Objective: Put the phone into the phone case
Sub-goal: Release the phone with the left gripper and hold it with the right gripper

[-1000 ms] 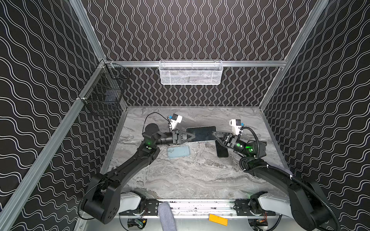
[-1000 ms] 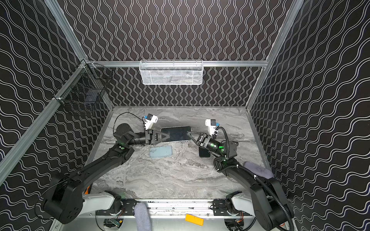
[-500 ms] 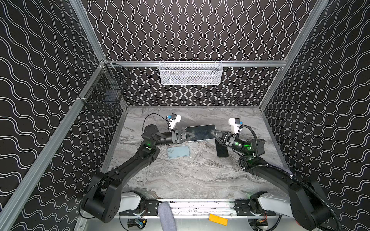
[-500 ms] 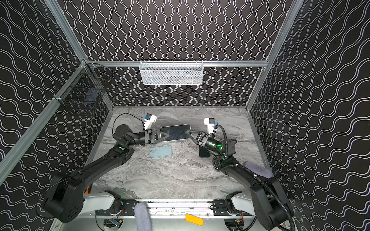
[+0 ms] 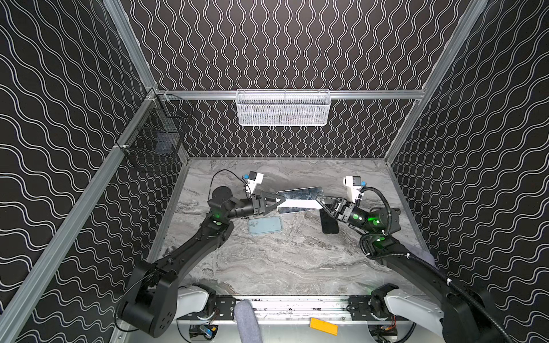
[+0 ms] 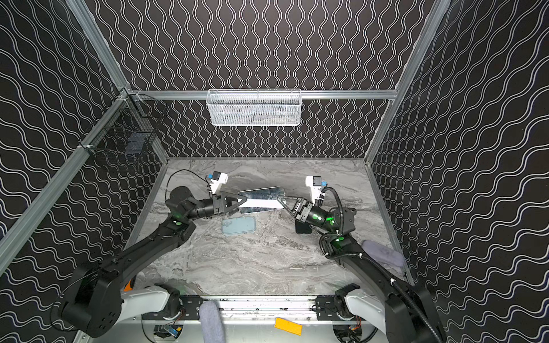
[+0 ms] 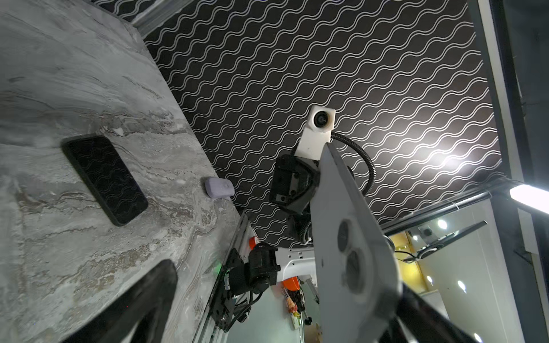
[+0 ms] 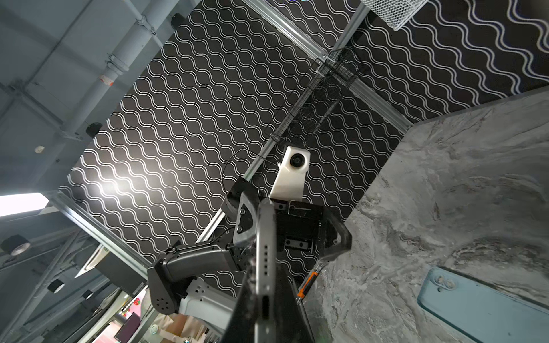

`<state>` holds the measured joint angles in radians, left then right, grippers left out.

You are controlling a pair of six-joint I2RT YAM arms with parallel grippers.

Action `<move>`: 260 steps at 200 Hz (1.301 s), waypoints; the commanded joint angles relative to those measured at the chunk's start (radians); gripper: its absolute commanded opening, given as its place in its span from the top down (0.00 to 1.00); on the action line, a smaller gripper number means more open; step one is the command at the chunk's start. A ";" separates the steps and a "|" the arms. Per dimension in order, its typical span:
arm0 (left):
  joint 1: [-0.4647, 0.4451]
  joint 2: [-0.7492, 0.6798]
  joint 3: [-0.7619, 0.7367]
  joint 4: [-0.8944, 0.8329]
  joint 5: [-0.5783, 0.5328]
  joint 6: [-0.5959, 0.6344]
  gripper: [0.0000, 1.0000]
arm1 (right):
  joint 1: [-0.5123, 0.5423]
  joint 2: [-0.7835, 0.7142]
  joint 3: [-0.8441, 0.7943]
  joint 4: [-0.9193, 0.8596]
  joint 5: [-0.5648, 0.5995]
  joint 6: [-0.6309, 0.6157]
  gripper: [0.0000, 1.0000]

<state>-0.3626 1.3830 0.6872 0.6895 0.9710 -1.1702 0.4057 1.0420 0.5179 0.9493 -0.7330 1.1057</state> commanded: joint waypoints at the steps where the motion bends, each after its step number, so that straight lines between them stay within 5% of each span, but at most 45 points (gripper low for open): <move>1: 0.030 -0.043 -0.002 -0.128 -0.034 0.096 0.01 | -0.001 -0.045 0.002 -0.161 0.046 -0.116 1.00; 20: 0.051 -0.117 0.030 -0.434 -0.117 0.273 0.01 | -0.001 -0.077 0.010 -0.290 0.073 -0.187 1.00; 39: 0.053 -0.181 0.104 -0.837 -0.372 0.482 0.01 | -0.001 -0.098 0.024 -0.414 0.109 -0.264 1.00; 71: 0.056 -0.132 0.184 -1.206 -0.710 0.570 0.01 | -0.001 -0.056 0.052 -0.524 0.118 -0.335 1.00; 96: 0.055 -0.038 0.156 -1.181 -0.737 0.569 0.04 | -0.001 -0.020 0.048 -0.510 0.134 -0.338 1.00; 151: 0.040 0.133 0.141 -1.244 -0.981 0.605 0.48 | -0.001 -0.049 0.056 -0.569 0.183 -0.358 1.00; 190: -0.094 0.277 0.199 -1.253 -1.173 0.555 0.50 | -0.001 -0.061 0.038 -0.541 0.169 -0.342 1.00; 260: -0.116 0.484 0.272 -1.203 -1.211 0.511 0.59 | -0.001 -0.131 0.008 -0.548 0.167 -0.351 1.00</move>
<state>-0.4782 1.8118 0.9367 -0.5507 -0.2081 -0.6304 0.4049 0.9314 0.5312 0.3519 -0.5598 0.7631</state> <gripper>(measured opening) 0.416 0.099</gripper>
